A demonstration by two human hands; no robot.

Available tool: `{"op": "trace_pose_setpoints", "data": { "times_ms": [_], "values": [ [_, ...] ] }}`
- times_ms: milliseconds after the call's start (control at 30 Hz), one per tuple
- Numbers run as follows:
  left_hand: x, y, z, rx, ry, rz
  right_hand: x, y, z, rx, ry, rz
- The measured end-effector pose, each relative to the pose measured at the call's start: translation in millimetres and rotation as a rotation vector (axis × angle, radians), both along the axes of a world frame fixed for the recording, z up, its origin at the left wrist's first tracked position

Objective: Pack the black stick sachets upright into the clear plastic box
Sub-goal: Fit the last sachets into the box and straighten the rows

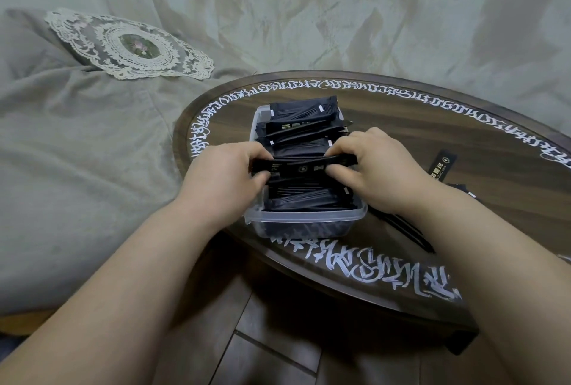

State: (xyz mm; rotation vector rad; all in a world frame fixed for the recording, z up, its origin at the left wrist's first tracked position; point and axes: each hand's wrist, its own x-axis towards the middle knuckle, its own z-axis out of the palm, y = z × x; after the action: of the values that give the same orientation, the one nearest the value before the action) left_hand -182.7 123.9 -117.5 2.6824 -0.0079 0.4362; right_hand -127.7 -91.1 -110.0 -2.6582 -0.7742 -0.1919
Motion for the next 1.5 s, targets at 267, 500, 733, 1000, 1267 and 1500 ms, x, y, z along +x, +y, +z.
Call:
{"op": "trace_pose_setpoints", "data": {
  "times_ms": [267, 500, 733, 1000, 1267, 1500],
  "values": [
    [-2.3, -6.6, 0.0, -0.001, -0.033, -0.058, -9.1, 3.4, -3.8, -0.022, -0.016, 0.035],
    [-4.9, 6.0, 12.6, -0.044, 0.003, -0.033, -7.2, -7.7, 6.9, 0.149, -0.018, -0.016],
    [-11.6, -4.7, 12.2, 0.213, 0.223, -0.246, -8.8, -12.2, 7.6, 0.235, 0.004, -0.026],
    [-7.0, -7.6, 2.0, 0.208, 0.250, -0.304, -13.8, -11.3, 4.8, 0.185, 0.056, -0.001],
    [-9.8, -9.1, 2.7, 0.188, 0.267, -0.288, -15.8, -11.6, 3.8, 0.172, 0.073, -0.021],
    [-8.6, -9.5, 2.7, 0.225, 0.287, -0.285, -17.0, -12.1, 2.4, 0.183, 0.074, -0.008]
  ]
}}
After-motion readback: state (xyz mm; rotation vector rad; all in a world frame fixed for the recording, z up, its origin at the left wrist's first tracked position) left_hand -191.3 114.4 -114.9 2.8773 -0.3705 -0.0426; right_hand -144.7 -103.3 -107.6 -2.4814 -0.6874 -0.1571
